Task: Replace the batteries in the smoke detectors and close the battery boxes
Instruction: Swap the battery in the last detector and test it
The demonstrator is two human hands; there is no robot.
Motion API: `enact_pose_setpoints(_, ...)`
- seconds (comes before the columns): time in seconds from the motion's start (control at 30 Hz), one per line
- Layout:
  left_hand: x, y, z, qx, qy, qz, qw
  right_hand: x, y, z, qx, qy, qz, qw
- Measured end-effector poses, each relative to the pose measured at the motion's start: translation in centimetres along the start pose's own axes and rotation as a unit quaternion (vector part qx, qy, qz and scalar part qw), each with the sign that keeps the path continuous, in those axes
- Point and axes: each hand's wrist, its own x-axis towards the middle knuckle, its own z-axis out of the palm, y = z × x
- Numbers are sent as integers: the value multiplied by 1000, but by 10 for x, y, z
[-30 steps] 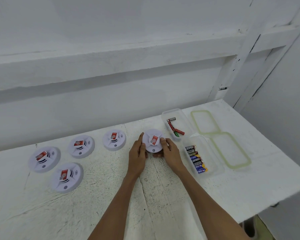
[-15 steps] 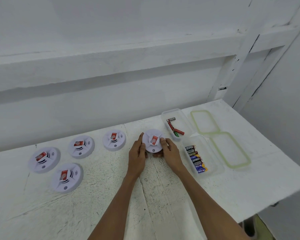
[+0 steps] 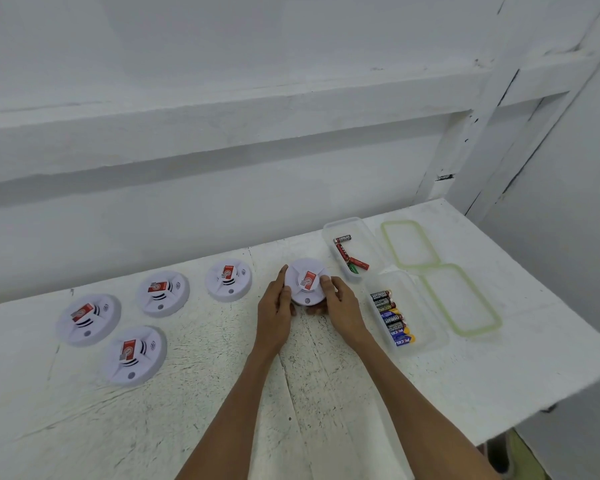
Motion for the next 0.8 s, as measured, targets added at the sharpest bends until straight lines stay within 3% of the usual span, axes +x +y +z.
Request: enact_pose_setpoints(0.8,3,-4,0,-14,2,1,1000,6,9,2,12,-2,-4,1000)
